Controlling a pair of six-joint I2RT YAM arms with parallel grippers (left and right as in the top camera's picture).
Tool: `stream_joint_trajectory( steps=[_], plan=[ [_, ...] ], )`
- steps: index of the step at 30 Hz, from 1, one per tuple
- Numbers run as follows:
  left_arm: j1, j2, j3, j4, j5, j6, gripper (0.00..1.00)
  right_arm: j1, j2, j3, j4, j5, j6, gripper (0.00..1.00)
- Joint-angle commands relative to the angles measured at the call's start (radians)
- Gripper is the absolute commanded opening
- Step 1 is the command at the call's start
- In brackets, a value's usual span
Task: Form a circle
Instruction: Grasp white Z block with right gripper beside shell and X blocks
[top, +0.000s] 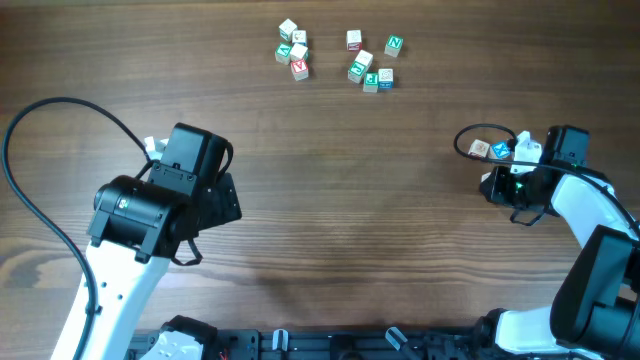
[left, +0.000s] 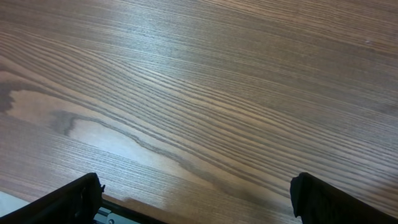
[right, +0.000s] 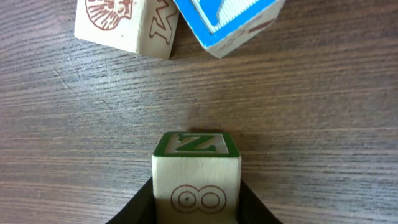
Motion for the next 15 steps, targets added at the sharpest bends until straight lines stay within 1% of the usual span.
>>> stream_joint_trajectory(
  steps=[1,3,4,7,10,15],
  plan=[
    [0.008,-0.01,-0.003,0.0,-0.013,-0.018,1.0,0.001,0.017,-0.006,-0.003,-0.149,0.028,0.22],
    [0.008,-0.01,-0.003,0.0,-0.013,-0.018,1.0,0.001,0.017,-0.006,-0.002,-0.288,0.027,0.06],
    [0.008,-0.01,-0.003,0.0,-0.013,-0.018,1.0,0.001,0.017,-0.006,-0.011,-0.302,0.031,0.04],
    [0.008,-0.01,-0.003,0.0,-0.013,-0.018,1.0,0.001,0.014,-0.004,-0.037,-0.237,0.079,0.04],
    [0.008,-0.01,-0.003,0.0,-0.013,-0.018,1.0,0.001,-0.018,0.011,-0.059,-0.21,0.079,0.04],
    [0.008,-0.01,-0.003,0.0,-0.013,-0.018,1.0,0.001,-0.203,0.011,-0.056,-0.166,0.089,0.04]
  ],
)
